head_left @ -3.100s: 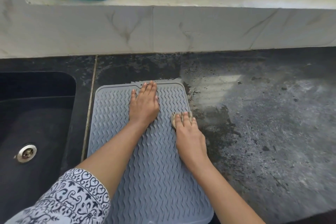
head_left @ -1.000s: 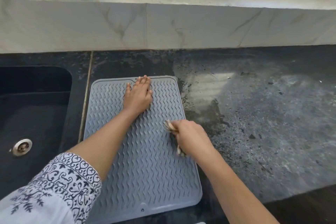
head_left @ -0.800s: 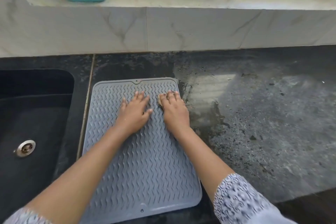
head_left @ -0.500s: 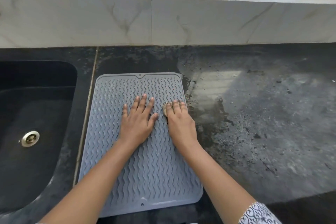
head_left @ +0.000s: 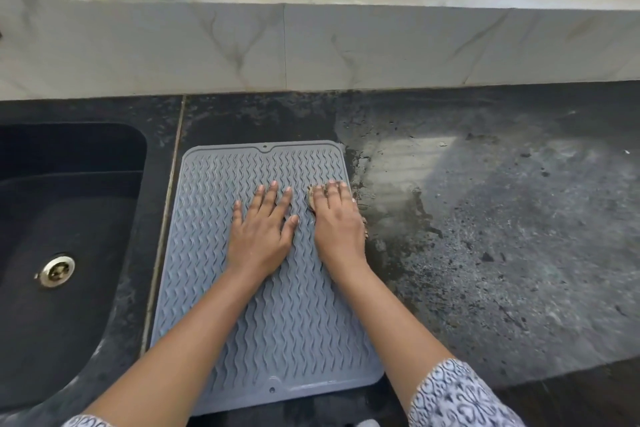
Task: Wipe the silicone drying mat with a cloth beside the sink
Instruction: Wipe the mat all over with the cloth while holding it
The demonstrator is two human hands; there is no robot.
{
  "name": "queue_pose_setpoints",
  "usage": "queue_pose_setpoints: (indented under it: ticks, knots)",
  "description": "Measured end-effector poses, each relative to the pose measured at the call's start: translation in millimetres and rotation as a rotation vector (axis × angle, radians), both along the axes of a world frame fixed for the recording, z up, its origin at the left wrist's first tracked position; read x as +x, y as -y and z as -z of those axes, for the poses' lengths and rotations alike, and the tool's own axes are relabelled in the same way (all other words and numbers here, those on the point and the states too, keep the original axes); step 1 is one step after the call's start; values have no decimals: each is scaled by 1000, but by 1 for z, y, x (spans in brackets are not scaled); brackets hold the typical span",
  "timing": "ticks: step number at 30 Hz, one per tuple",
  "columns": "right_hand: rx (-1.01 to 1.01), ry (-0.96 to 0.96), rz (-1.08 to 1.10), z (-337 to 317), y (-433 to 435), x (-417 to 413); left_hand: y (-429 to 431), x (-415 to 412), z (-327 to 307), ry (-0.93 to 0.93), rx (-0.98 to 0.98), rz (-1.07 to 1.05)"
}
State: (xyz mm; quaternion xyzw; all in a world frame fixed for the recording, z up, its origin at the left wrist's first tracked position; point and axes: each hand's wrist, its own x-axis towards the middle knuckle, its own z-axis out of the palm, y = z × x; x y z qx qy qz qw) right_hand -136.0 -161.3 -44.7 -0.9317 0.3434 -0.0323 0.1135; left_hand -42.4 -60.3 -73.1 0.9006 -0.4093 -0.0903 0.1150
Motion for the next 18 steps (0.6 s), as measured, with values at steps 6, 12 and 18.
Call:
queue_pose_setpoints:
  ticks: [6,12,18]
  knots:
    - [52,-75,-34,-6,-53,-66,-3,-1,-2,-5,9,10]
    - [252,-224,-31,-48,-70,-105,-4,0,0,-4,-5,28]
    - [47,40,109,-26,-38,-32,-4,0,-2,-28,-25,32]
